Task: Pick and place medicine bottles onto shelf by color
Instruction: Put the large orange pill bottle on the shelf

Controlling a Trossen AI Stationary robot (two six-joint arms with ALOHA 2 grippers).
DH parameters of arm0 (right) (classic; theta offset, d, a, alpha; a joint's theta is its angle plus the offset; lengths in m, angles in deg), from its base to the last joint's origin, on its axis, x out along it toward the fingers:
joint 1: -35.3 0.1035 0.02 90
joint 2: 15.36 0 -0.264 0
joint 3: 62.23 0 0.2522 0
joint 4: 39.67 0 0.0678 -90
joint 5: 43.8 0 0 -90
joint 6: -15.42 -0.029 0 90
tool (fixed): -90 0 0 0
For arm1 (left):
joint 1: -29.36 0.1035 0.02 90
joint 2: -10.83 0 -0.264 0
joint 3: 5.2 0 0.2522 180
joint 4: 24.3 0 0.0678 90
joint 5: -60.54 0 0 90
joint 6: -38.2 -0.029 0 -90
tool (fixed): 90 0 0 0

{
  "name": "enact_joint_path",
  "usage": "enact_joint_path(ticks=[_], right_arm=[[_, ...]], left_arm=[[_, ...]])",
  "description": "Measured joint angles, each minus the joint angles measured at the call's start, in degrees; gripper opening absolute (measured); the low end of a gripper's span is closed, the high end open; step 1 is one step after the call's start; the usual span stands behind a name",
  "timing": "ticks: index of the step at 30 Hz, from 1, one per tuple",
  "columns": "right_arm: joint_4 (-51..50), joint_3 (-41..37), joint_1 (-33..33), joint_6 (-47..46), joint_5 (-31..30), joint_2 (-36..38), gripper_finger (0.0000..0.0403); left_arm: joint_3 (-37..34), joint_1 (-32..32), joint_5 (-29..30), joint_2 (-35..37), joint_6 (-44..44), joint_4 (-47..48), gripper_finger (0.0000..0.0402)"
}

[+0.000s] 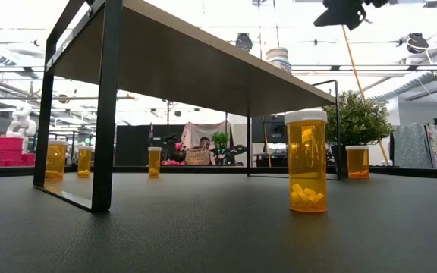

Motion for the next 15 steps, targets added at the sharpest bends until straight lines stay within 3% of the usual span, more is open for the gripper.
enact_joint_path(ticks=[3, 8, 11, 15], right_arm=[[0.2, -1.1, 2.2, -1.1, -1.3, 0.0, 0.0251], [1.4, -2.5, 5.0, -2.1, -2.0, 0.0, 0.0251], [1.8, -2.8, 6.2, -3.2, -2.0, 0.0, 0.0251], [2.1, -2.8, 7.5, -4.6, -2.0, 0.0, 0.0251]], left_arm=[[0.0, -0.3, 1.2, 0.0, 2.2, 3.3, 0.0274], [0.0, -1.8, 9.5, 1.1, 11.9, 13.4, 0.0251], [-0.3, -3.2, 13.4, 4.0, 18.2, 17.9, 0.0249], [-5.2, -4.9, 13.9, 10.2, 23.5, 18.6, 0.025]])
